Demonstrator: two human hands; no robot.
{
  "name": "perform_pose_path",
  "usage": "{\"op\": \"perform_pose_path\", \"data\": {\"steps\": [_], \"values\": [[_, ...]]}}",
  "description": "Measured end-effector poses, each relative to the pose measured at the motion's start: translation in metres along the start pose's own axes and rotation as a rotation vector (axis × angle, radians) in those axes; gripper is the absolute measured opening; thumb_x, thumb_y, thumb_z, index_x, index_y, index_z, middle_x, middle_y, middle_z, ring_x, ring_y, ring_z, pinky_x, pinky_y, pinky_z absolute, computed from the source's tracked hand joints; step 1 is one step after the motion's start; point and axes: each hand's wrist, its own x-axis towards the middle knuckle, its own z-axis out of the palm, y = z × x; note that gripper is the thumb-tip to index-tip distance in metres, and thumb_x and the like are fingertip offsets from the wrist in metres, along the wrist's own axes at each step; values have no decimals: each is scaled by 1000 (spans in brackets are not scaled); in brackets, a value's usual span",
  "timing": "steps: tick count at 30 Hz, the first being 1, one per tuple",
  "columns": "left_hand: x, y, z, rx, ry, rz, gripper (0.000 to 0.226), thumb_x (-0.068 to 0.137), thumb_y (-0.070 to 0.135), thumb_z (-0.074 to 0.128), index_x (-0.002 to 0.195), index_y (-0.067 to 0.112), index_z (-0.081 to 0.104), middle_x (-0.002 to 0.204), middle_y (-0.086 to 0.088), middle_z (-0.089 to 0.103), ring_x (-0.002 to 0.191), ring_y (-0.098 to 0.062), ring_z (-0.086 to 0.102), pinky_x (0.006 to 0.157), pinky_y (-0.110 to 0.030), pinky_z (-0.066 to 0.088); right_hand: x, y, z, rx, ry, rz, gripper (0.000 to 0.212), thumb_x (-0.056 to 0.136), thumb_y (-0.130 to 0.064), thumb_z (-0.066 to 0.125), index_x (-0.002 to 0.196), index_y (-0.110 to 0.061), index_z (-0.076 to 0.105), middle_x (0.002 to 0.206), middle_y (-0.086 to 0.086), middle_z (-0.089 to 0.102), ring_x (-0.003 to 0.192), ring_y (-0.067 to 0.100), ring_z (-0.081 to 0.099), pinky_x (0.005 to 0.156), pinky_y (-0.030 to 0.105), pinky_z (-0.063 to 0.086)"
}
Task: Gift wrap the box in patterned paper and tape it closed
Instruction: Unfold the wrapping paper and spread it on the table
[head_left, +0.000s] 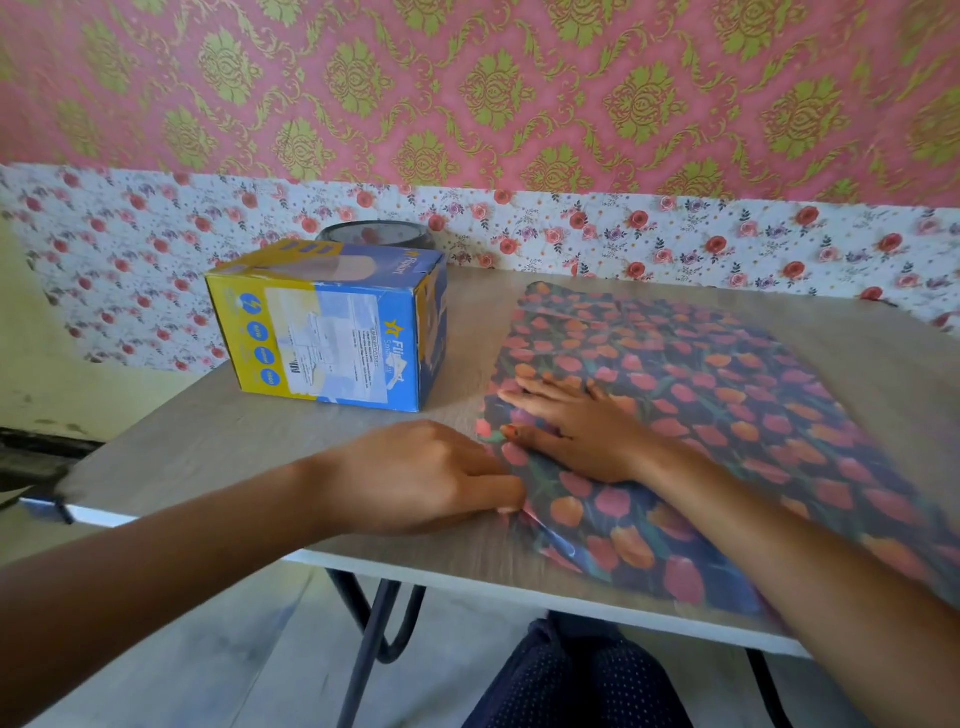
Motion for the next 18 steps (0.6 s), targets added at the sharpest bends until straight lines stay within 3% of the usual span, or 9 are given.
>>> {"op": "perform_pose_path", "data": {"steps": [5, 9, 15, 18], "values": [[-5, 3, -10, 9, 106, -25, 12, 94, 21, 47, 104, 17, 51, 73, -7, 63, 57, -28, 58, 46, -29, 47, -1, 1, -1, -3, 10, -18, 57, 95, -53, 29, 148, -36, 14, 158, -8, 2, 145, 11, -1, 116, 48, -1], [-20, 15, -11, 129, 90, -9, 24, 87, 11, 50, 110, 15, 48, 69, -6, 62, 55, -25, 58, 46, -29, 47, -1, 2, 0, 17, 8, -18, 60, 92, -57, 30, 147, -38, 15, 158, -9, 3, 145, 11, -1, 116, 51, -1], [-26, 28, -8, 224, 93, 25, 23, 83, 6, 50, 104, 12, 49, 70, -6, 67, 53, -25, 59, 45, -29, 48, 1, 2, 1, 40, 3, -10, 62, 91, -61, 31, 147, -40, 16, 158, -11, 3, 146, 11, -1, 116, 51, -3], [-24, 30, -10, 122, 81, -5, 17, 92, 26, 53, 105, 15, 48, 64, -2, 62, 49, -25, 55, 40, -28, 44, 0, 3, 0, 47, -4, -16, 61, 91, -61, 30, 147, -41, 15, 158, -12, 1, 145, 11, -2, 116, 50, -4]]}}
